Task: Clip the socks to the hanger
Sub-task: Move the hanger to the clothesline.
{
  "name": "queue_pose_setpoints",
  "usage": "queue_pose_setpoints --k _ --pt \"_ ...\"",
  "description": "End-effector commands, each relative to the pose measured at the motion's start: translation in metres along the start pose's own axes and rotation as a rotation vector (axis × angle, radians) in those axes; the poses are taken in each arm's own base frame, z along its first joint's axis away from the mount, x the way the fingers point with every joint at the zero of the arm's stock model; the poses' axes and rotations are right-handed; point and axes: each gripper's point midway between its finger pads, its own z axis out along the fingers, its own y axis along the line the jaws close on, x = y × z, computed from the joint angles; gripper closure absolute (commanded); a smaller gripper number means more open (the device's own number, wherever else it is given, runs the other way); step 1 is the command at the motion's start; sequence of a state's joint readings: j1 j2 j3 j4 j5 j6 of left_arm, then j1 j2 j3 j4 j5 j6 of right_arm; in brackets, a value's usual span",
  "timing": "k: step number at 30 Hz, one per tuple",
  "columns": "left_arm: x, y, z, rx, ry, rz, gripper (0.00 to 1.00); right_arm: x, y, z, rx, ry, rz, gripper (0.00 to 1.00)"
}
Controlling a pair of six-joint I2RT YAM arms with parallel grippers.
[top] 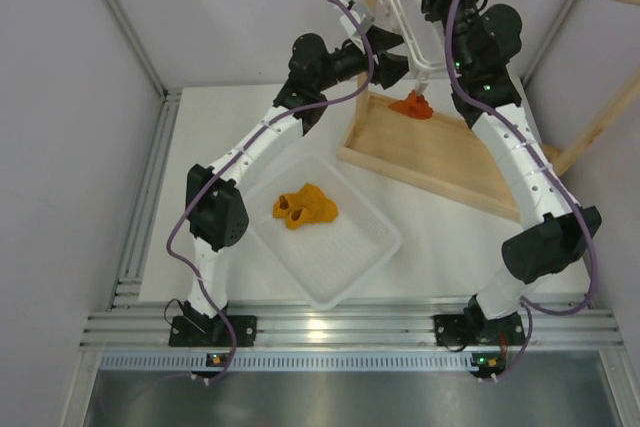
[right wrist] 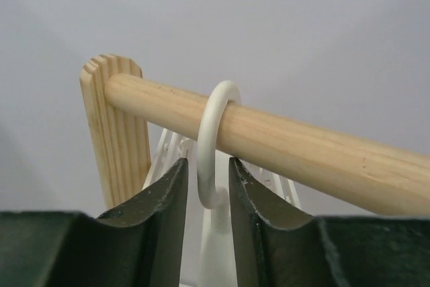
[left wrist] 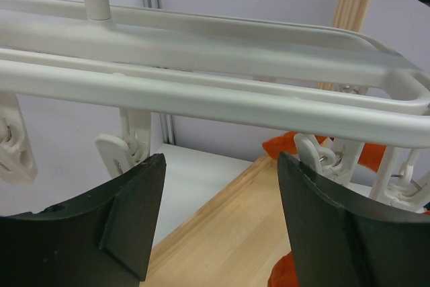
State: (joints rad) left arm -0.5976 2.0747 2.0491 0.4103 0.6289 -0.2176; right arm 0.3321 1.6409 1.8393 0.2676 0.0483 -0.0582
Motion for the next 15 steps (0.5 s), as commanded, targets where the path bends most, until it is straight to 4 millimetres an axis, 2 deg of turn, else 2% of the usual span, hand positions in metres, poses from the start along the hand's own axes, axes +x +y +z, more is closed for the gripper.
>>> queue_pose_setpoints --k 1,3,5,6,11,14,15 --pt "-0.030 -0.004 -0.001 0.002 -0.073 0.048 0.27 -0.049 -0.005 0.007 0.053 -0.138 -0.013 0.74" --pt "-0.032 -0.003 -0.002 -0.002 -0.075 0.049 0.27 -0.048 -0.009 0.008 0.075 -0.133 -0.019 0.85" --pt "-0.033 -0.002 -0.002 -0.007 -0.076 0.047 0.27 -0.048 -0.013 0.006 0.096 -0.126 -0.031 0.91" --pt "-0.033 0.000 -0.003 -0.010 -0.075 0.045 0.27 -0.051 -0.015 0.004 0.099 -0.124 -0.036 0.99" --pt "-0.035 0.002 -0.006 -0.018 -0.075 0.022 0.26 -0.058 -0.018 -0.012 0.104 -0.115 -0.055 1.00" --pt "-0.035 0.005 -0.007 -0.027 -0.073 0.014 0.25 -0.069 -0.021 -0.025 0.110 -0.118 -0.088 1.00" --pt "-0.035 0.006 -0.007 -0.033 -0.072 0.012 0.25 -0.078 -0.024 -0.031 0.120 -0.129 -0.096 1.00"
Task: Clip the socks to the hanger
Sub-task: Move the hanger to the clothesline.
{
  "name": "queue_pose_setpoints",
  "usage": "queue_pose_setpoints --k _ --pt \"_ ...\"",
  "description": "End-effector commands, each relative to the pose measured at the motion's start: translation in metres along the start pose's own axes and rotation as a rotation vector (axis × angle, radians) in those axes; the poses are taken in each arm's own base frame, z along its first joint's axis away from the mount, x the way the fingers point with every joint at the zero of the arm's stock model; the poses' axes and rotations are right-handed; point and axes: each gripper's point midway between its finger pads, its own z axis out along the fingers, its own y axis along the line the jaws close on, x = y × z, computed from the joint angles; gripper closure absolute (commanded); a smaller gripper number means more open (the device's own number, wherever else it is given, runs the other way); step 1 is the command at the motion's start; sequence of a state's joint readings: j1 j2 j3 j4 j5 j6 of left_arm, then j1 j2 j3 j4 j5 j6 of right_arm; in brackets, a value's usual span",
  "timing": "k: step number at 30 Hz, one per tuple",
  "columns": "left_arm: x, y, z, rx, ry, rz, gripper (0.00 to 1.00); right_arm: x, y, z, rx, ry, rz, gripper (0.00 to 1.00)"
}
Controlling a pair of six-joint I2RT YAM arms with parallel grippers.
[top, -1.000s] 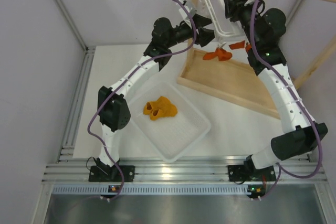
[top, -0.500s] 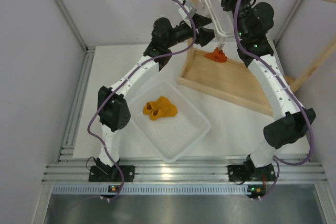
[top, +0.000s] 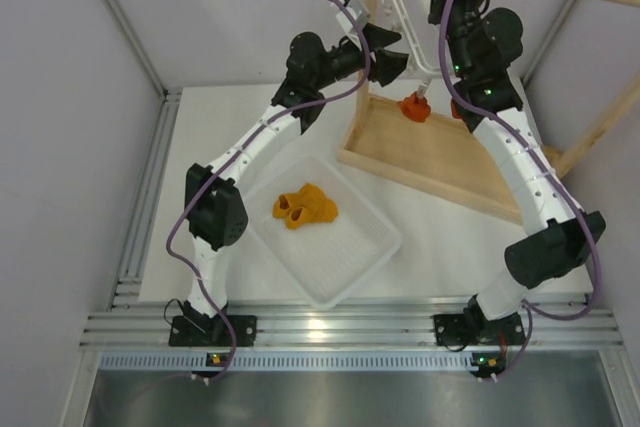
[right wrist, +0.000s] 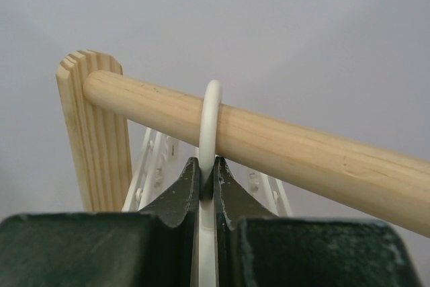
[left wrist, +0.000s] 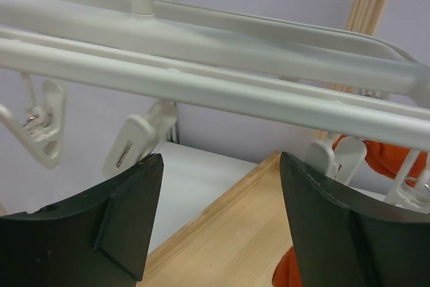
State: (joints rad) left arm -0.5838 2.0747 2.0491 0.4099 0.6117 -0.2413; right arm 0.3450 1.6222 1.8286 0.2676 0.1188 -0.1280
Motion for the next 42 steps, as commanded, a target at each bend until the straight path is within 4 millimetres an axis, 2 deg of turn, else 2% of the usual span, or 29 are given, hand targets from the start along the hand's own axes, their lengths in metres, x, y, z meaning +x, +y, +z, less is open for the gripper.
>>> queue_pose_setpoints --k 1,3,7,14,15,17,18,20,24,26,27,28,29,31,32,34,35,36,38,39,41,42 --pt "-0.032 -0.003 -0.003 -0.008 -0.066 0.025 0.25 -0.068 -0.025 -0.028 0.072 -0.116 -0.052 1.00" --pt "-0.030 -0.002 -0.003 -0.013 -0.064 0.019 0.25 -0.078 -0.032 -0.034 0.093 -0.124 -0.072 1.00" --pt "-0.031 0.001 -0.002 -0.025 -0.067 0.010 0.23 -0.079 -0.047 -0.044 0.118 -0.105 -0.129 1.00" --pt "-0.027 0.034 0.003 -0.175 -0.051 0.019 0.23 -0.086 -0.076 -0.057 0.220 -0.077 -0.211 1.00" --pt "-0.033 0.041 0.003 -0.218 -0.062 0.028 0.24 -0.089 -0.080 -0.060 0.245 -0.074 -0.218 1.00" --pt "-0.024 0.054 0.002 -0.278 -0.036 0.026 0.24 -0.088 -0.088 -0.063 0.272 -0.063 -0.244 1.00" --pt "-0.031 0.062 0.002 -0.322 -0.048 0.040 0.25 -0.089 -0.092 -0.067 0.295 -0.060 -0.250 1.00" --pt "-0.023 0.071 0.000 -0.364 -0.029 0.034 0.25 -0.090 -0.097 -0.071 0.314 -0.056 -0.265 1.00" --pt "-0.026 0.079 -0.002 -0.409 -0.030 0.059 0.25 -0.094 -0.104 -0.082 0.326 -0.048 -0.282 1.00" --pt "-0.024 0.080 -0.003 -0.413 -0.022 0.060 0.25 -0.089 -0.106 -0.085 0.318 -0.022 -0.288 1.00" --pt "-0.022 0.079 -0.003 -0.408 -0.016 0.062 0.25 -0.092 -0.114 -0.091 0.327 -0.023 -0.276 1.00" --pt "-0.021 0.074 -0.002 -0.377 -0.011 0.060 0.25 -0.086 -0.115 -0.093 0.313 0.005 -0.273 1.00" --pt "-0.021 0.072 -0.003 -0.351 -0.015 0.058 0.25 -0.089 -0.113 -0.096 0.284 0.001 -0.268 1.00" --pt "-0.022 0.055 -0.002 -0.245 -0.035 0.023 0.27 -0.080 -0.118 -0.098 0.251 0.027 -0.240 1.00" --pt "-0.024 0.030 -0.002 -0.103 -0.034 0.017 0.27 -0.075 -0.113 -0.099 0.211 0.042 -0.231 1.00" --pt "-0.027 0.008 -0.005 0.029 -0.068 -0.011 0.27 -0.070 -0.114 -0.101 0.162 0.052 -0.192 1.00" --pt "-0.017 -0.011 -0.008 0.132 -0.042 -0.028 0.27 -0.066 -0.106 -0.100 0.104 0.056 -0.174 1.00" --pt "-0.024 -0.022 -0.009 0.184 -0.066 -0.050 0.27 -0.065 -0.110 -0.100 0.086 0.056 -0.139 1.00" --pt "-0.021 -0.035 -0.013 0.260 -0.062 -0.087 0.27 -0.063 -0.096 -0.098 0.003 0.055 -0.098 1.00" --pt "-0.020 -0.048 -0.016 0.320 -0.060 -0.120 0.27 -0.061 -0.108 -0.097 0.015 0.062 -0.076 1.00" --pt "-0.016 -0.059 -0.015 0.362 -0.053 -0.143 0.27 -0.053 -0.106 -0.092 -0.036 0.075 -0.032 1.00" --pt "-0.015 -0.065 -0.016 0.388 -0.046 -0.135 0.27 -0.056 -0.108 -0.091 -0.042 0.065 0.005 1.00"
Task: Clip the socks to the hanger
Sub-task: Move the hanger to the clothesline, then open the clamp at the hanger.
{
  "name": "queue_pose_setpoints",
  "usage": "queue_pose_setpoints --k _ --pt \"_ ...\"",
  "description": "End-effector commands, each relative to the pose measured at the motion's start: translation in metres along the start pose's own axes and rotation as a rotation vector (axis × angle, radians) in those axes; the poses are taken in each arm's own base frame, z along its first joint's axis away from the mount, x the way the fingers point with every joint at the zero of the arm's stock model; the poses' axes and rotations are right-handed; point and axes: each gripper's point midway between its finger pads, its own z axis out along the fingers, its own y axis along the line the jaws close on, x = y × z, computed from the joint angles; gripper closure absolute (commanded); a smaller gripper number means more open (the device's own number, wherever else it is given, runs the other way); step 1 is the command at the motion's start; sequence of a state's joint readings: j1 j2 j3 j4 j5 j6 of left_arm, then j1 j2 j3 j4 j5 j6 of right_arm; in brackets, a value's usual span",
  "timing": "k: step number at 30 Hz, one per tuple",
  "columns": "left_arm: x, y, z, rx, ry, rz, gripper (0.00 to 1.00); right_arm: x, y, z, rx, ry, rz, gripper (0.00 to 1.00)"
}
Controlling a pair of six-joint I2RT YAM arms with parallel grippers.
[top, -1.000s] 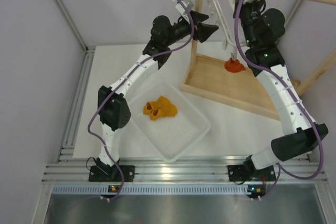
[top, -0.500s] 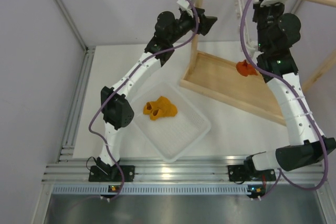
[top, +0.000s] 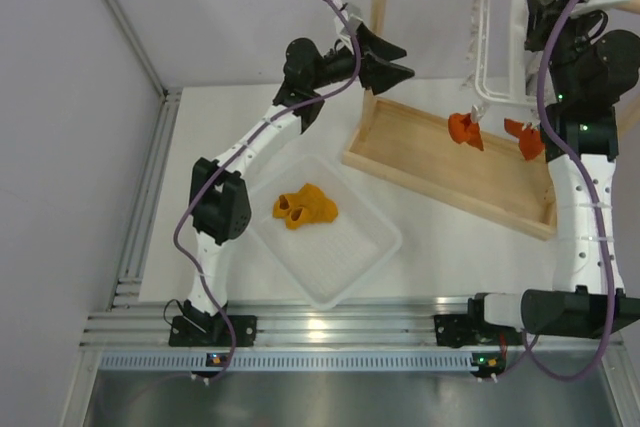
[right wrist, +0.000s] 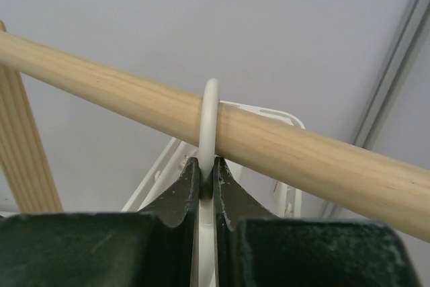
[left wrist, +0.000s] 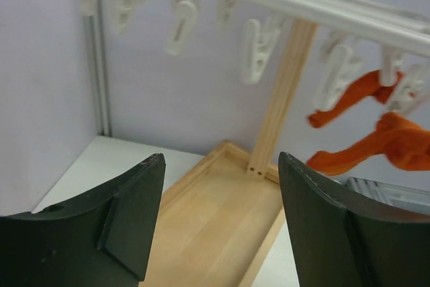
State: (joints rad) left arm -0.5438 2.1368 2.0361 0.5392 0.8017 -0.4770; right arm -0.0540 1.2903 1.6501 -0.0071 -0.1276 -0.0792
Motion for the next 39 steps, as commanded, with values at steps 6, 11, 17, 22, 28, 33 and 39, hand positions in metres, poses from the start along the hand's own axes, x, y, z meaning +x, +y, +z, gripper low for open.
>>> queue_pose_setpoints --k 6,11,17,22,28,33,39 --pt "-0.021 -0.081 0.014 0.279 -0.029 0.090 0.27 -0.024 0.026 0.012 -0.234 -0.080 0.189 1.00" --pt "-0.024 -0.088 0.029 0.260 -0.035 0.135 0.27 -0.022 0.030 0.019 -0.285 -0.076 0.245 1.00" --pt "-0.020 -0.100 0.045 0.268 -0.047 0.125 0.27 -0.022 0.036 0.020 -0.325 -0.071 0.272 1.00" --pt "-0.017 -0.101 0.062 0.237 -0.070 0.121 0.29 -0.021 0.039 0.013 -0.335 -0.057 0.278 0.99" --pt "-0.003 -0.103 0.079 0.215 -0.067 0.126 0.31 -0.021 0.042 0.004 -0.335 -0.032 0.281 0.94" --pt "-0.002 -0.101 0.083 0.186 -0.081 0.119 0.28 -0.017 0.035 -0.010 -0.291 0.030 0.234 0.59" --pt "-0.008 -0.098 0.080 0.149 -0.087 0.148 0.27 -0.043 0.019 -0.035 -0.192 0.020 0.121 0.47"
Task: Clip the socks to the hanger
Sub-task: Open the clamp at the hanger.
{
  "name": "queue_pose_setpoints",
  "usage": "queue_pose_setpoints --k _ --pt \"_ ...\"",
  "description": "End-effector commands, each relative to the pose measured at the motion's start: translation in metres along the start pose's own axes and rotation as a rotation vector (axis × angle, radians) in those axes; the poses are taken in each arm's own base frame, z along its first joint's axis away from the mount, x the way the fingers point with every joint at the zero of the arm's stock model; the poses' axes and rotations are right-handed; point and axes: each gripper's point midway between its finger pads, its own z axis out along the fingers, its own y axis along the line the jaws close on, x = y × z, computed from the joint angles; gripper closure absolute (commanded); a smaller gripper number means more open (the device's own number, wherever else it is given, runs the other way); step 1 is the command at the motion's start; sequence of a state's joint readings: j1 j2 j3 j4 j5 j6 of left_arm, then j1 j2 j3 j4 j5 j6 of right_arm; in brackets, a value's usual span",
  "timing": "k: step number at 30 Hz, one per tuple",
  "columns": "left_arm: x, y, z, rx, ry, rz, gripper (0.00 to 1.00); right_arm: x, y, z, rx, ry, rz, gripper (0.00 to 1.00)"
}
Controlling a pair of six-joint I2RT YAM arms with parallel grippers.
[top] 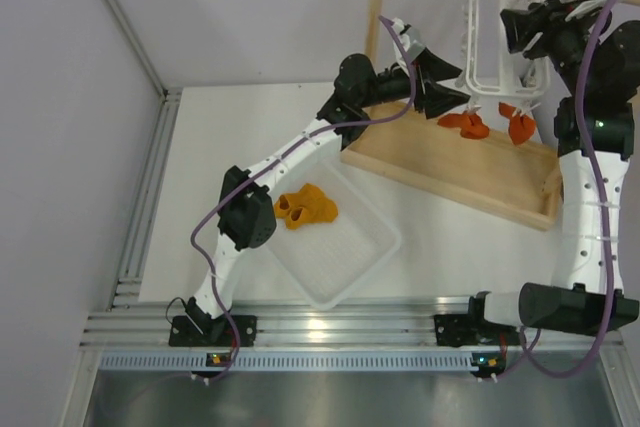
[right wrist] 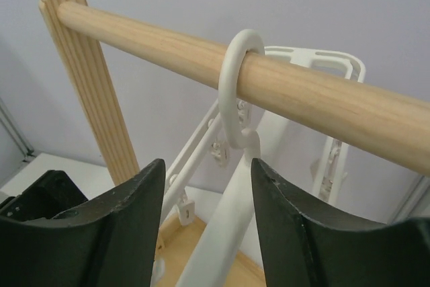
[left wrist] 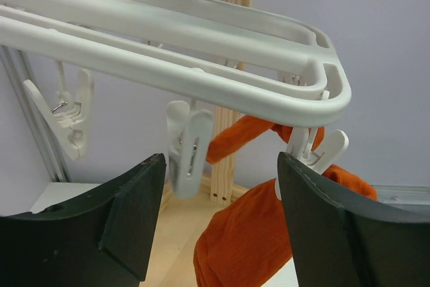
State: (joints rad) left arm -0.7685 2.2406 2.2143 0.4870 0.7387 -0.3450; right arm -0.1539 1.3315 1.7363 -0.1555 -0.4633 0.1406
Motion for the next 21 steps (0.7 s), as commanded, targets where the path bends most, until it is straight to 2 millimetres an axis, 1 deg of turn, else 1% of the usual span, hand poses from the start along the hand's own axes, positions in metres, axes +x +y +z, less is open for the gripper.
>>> queue_pose_setpoints --k 1,3,5,6,7,8,9,10,11,12,13,14,15,16,17,18,19,20,21 --pt "-0.040 -0.007 -0.001 -0.010 -0.062 0.080 0.27 -0.055 0.013 -0.036 0.042 -0.094 -0.115 0.46" --pt "-0.042 -0.009 -0.001 -0.005 -0.067 0.081 0.27 -0.064 0.022 -0.045 0.019 -0.110 -0.131 0.45" --pt "-0.045 -0.011 -0.001 0.001 -0.070 0.086 0.27 -0.063 0.029 -0.048 -0.005 -0.090 -0.130 0.46" --pt "-0.045 -0.012 0.000 0.005 -0.071 0.086 0.27 -0.063 0.034 -0.050 -0.030 -0.085 -0.132 0.50" --pt "-0.044 -0.012 0.001 0.007 -0.070 0.088 0.27 -0.065 0.039 -0.051 -0.046 -0.085 -0.145 0.59" --pt "-0.044 -0.012 0.001 0.007 -0.069 0.087 0.27 -0.060 0.043 -0.052 -0.058 -0.066 -0.138 0.63" --pt "-0.043 -0.012 0.000 0.006 -0.067 0.085 0.27 -0.060 0.047 -0.051 -0.074 -0.060 -0.136 0.67" --pt "-0.044 -0.013 0.000 0.006 -0.068 0.086 0.27 -0.057 0.054 -0.050 -0.098 -0.050 -0.137 0.76" --pt "-0.044 -0.013 0.000 0.004 -0.068 0.085 0.27 -0.050 0.058 -0.050 -0.110 -0.018 -0.124 0.79" --pt "-0.043 -0.012 0.000 0.002 -0.065 0.085 0.27 -0.047 0.061 -0.048 -0.118 0.001 -0.114 0.83" --pt "-0.043 -0.013 -0.001 0.002 -0.065 0.085 0.27 -0.044 0.069 -0.046 -0.142 0.015 -0.132 0.89" --pt "-0.043 -0.013 -0.002 -0.004 -0.063 0.085 0.27 -0.032 0.067 -0.046 -0.119 0.068 -0.115 0.92" --pt "-0.043 -0.013 -0.002 -0.005 -0.064 0.089 0.27 -0.030 0.063 -0.041 -0.102 0.086 -0.138 0.94" --pt "-0.047 -0.015 -0.003 -0.005 -0.067 0.095 0.27 -0.025 0.079 -0.038 -0.137 0.108 -0.136 0.95" --pt "-0.045 -0.014 -0.004 -0.011 -0.063 0.095 0.27 -0.018 0.079 -0.036 -0.126 0.140 -0.143 0.95" --pt "-0.044 -0.013 -0.004 -0.013 -0.060 0.098 0.27 -0.007 0.073 -0.034 -0.092 0.193 -0.168 0.96" --pt "-0.048 -0.016 -0.004 -0.011 -0.065 0.103 0.27 -0.001 0.081 -0.032 -0.102 0.224 -0.176 0.98" --pt "-0.047 -0.015 -0.005 -0.016 -0.063 0.102 0.27 0.009 0.073 -0.027 -0.053 0.263 -0.189 0.98" --pt "-0.047 -0.015 -0.006 -0.016 -0.062 0.103 0.27 0.016 0.079 -0.030 -0.061 0.308 -0.213 1.00"
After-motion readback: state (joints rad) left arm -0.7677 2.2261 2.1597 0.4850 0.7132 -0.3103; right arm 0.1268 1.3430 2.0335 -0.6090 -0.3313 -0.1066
